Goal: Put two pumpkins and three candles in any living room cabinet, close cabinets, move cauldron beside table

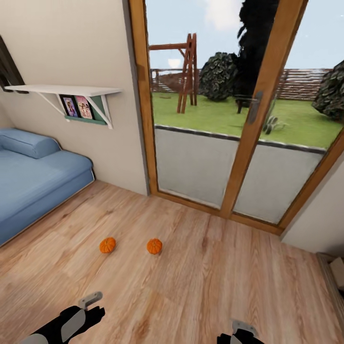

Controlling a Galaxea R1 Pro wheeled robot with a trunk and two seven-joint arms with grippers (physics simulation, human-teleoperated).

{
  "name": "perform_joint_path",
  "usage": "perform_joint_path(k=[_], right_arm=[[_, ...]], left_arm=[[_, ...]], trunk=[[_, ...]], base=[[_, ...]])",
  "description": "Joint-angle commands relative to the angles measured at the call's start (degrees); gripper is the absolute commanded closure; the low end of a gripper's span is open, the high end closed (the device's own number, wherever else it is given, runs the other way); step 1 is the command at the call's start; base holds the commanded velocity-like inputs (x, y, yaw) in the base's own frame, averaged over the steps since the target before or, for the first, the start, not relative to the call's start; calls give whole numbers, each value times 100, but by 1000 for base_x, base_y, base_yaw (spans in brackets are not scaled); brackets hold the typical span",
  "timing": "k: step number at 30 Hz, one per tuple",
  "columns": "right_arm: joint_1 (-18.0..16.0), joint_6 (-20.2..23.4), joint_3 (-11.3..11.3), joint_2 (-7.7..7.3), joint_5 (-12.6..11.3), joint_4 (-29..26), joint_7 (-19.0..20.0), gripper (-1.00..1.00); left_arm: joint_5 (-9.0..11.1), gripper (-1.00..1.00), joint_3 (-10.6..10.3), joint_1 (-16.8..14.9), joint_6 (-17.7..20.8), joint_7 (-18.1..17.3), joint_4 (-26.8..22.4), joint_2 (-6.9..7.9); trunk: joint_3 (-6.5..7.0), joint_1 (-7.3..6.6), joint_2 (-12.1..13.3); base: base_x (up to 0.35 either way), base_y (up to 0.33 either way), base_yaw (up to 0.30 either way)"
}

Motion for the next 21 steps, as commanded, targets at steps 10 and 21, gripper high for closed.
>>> perform_joint_path(k=[10,21], right_arm=[[-4,28,38,7,-28,-13,-38,-100],[-5,28,38,1,-32,-13,-30,-100]], left_arm=[[49,-100,-39,-3,17,45,-19,13],[49,-100,-38,-1,17,45,-19,14]], trunk=[[-6,4,-3],[-6,4,-3]], base=[[327,0,291],[327,0,105]])
